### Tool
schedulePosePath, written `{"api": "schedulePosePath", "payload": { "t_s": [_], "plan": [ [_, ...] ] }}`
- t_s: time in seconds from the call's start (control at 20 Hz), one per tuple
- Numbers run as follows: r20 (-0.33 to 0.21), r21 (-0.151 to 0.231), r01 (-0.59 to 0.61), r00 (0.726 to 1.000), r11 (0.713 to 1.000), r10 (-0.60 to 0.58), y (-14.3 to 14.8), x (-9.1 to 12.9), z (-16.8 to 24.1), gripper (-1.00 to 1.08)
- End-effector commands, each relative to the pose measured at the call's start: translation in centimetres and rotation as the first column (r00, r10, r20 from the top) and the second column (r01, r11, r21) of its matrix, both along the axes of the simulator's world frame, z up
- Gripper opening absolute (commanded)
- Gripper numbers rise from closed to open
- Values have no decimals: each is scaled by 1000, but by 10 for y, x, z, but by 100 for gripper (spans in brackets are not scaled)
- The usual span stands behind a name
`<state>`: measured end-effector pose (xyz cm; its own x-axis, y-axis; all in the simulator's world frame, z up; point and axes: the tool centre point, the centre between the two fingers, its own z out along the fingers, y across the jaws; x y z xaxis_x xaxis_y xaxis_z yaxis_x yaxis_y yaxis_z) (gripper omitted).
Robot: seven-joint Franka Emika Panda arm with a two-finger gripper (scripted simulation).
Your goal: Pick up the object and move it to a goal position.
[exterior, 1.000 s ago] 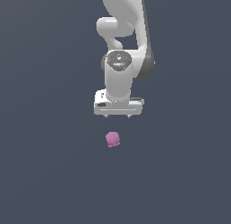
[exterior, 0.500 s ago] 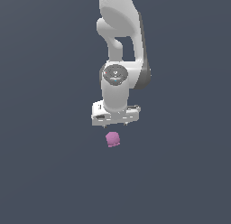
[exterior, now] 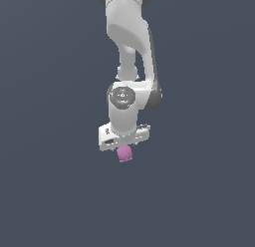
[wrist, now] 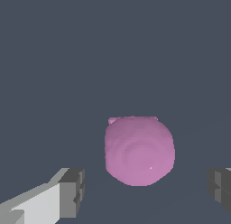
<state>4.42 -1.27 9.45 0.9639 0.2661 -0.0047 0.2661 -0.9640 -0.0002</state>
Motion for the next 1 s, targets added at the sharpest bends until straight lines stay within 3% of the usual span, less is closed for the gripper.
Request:
{"api": "schedulePosePath", "payload": {
  "t_s": [0.0,0.4,0.95],
  "plan": [
    [4,1,-17,1000,1000,17,-1,3,-4,100],
    [3,1,-19,1000,1000,19,-2,3,-11,100],
    [5,1,-23,1000,1000,23,-2,3,-55,100]
  ]
}}
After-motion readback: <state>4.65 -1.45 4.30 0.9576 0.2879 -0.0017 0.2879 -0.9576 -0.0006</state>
